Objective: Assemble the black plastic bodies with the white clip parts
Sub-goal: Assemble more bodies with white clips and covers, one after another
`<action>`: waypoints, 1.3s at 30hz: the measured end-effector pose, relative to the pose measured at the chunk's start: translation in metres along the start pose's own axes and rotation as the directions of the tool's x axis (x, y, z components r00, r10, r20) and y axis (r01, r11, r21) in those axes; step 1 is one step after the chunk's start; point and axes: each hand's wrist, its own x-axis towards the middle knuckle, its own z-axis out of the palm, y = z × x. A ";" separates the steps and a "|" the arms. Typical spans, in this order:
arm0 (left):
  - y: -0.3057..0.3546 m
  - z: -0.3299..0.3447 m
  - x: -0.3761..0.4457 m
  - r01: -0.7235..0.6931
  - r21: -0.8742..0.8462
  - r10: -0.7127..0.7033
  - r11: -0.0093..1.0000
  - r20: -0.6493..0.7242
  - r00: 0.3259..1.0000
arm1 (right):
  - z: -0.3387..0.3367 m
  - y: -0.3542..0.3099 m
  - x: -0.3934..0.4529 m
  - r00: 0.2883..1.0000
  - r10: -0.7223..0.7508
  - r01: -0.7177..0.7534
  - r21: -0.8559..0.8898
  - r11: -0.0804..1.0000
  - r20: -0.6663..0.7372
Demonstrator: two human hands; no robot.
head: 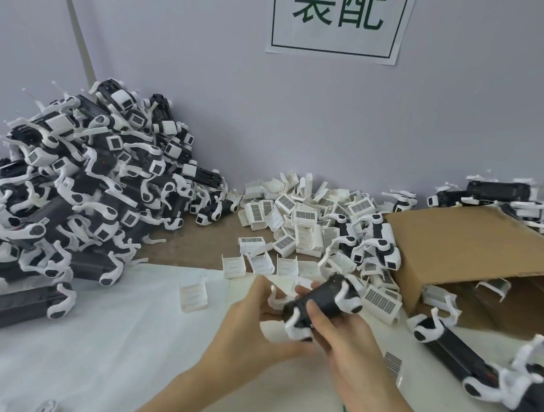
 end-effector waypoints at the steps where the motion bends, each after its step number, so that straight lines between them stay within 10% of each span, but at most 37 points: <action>1: 0.001 0.003 -0.002 -0.076 0.130 0.075 0.989 0.008 0.997 | -0.002 0.000 0.000 1.000 -0.009 0.009 -0.020 1.000 -0.014; 14: 0.025 0.006 -0.011 -0.402 0.318 0.444 0.859 -0.068 0.894 | -0.011 0.014 0.003 0.952 -0.244 0.290 -0.290 0.912 0.183; 26: 0.045 0.000 -0.003 -0.049 -0.290 -0.006 0.956 -0.185 0.983 | -0.002 0.008 -0.009 0.927 -0.320 0.359 -0.705 0.612 0.195; 32: 0.029 -0.018 0.003 0.000 -0.049 -0.003 0.999 -0.062 0.998 | -0.005 0.004 -0.006 0.852 -0.488 0.401 -0.835 0.377 0.189; 39: 0.014 -0.033 0.008 -0.013 -0.357 -0.034 0.934 -0.126 0.991 | -0.012 -0.006 0.000 0.981 -0.152 0.193 -0.568 0.800 0.119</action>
